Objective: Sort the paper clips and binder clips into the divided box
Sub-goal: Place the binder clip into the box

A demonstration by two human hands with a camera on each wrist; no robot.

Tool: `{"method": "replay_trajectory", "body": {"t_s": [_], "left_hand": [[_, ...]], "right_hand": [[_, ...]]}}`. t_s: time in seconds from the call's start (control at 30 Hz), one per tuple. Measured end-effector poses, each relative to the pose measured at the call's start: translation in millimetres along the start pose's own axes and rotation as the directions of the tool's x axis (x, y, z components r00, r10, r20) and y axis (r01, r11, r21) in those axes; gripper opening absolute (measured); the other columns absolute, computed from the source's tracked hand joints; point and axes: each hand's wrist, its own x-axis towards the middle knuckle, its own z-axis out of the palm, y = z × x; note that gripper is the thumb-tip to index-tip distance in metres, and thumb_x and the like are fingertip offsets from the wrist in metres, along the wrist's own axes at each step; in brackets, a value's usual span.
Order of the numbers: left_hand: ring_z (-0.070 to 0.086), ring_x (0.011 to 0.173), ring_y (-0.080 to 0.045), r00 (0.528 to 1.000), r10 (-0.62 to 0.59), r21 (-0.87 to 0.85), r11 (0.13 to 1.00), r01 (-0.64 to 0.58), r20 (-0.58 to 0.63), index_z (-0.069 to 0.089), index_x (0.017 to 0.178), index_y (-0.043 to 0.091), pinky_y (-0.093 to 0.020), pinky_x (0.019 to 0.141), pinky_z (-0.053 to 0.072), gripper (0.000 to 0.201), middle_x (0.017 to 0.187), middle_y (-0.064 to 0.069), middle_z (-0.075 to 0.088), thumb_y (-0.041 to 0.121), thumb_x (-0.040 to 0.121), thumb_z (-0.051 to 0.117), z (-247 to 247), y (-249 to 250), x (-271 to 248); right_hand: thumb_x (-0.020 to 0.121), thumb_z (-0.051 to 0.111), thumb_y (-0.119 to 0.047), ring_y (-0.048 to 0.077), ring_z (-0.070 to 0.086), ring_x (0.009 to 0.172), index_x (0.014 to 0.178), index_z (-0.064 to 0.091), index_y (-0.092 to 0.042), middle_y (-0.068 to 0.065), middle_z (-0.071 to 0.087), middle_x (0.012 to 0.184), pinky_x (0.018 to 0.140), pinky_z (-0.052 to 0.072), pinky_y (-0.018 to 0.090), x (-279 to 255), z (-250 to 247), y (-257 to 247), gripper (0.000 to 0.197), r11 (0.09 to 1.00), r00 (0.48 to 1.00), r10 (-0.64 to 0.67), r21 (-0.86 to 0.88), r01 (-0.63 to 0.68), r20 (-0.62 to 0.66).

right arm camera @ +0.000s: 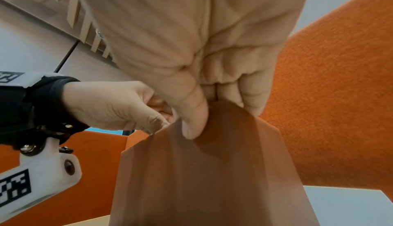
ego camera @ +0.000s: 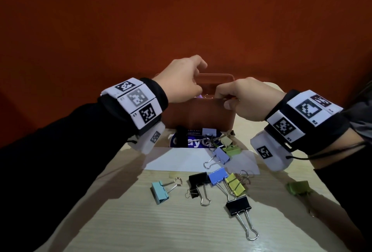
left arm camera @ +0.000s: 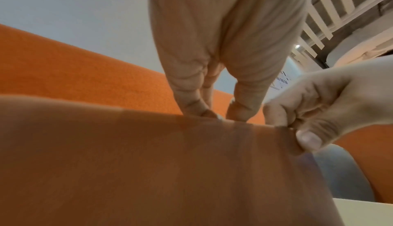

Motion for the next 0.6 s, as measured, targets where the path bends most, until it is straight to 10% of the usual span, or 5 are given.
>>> {"method": "replay_trajectory", "body": {"t_s": [0.13,0.23,0.37,0.6], "left_hand": [[0.051,0.067,-0.002,0.989,0.113,-0.007,0.993,-0.114,-0.097,0.061,0.088,0.024,-0.022,0.061,0.045,0.011,0.082,0.009,0.059,0.021,0.08,0.068,-6,4,-13],[0.058,0.06,-0.001,0.986,0.129,-0.006,0.992,-0.129,0.101,0.066,0.072,0.023,-0.016,0.056,0.045,0.014,0.065,0.01,0.064,0.033,0.079,0.072,-5,4,-31],[0.061,0.071,0.0,0.918,0.07,0.166,0.975,-0.146,0.391,0.072,0.094,0.024,-0.019,0.066,0.049,0.015,0.083,0.013,0.07,0.032,0.082,0.072,10,-11,-50],[0.05,0.094,-0.009,0.843,-0.041,0.355,0.917,-0.181,0.537,0.052,0.134,0.03,-0.026,0.079,0.046,0.063,0.119,0.01,0.057,0.043,0.076,0.074,20,-20,-53]], "right_hand": [[0.094,0.051,-0.014,0.019,0.047,0.088,0.113,0.057,-0.027,0.001,0.057,0.101,0.06,0.029,0.027,0,0,0,0.024,1.0,1.0,0.009,-0.006,-0.009,0.003],[0.094,0.051,-0.015,0.019,0.047,0.088,0.113,0.057,-0.027,0.0,0.057,0.1,0.056,0.029,0.026,1,0,0,0.024,1.0,1.0,0.013,-0.006,-0.013,-0.002],[0.095,0.05,-0.014,0.018,0.048,0.088,0.114,0.058,-0.028,0.0,0.058,0.101,0.054,0.03,0.021,0,0,0,0.025,1.0,1.0,0.022,0.015,-0.023,0.008],[0.095,0.049,-0.014,0.019,0.048,0.086,0.113,0.057,-0.028,0.001,0.058,0.101,0.053,0.027,0.015,-1,0,-2,0.024,0.999,0.999,0.037,0.021,-0.037,0.004]]}}
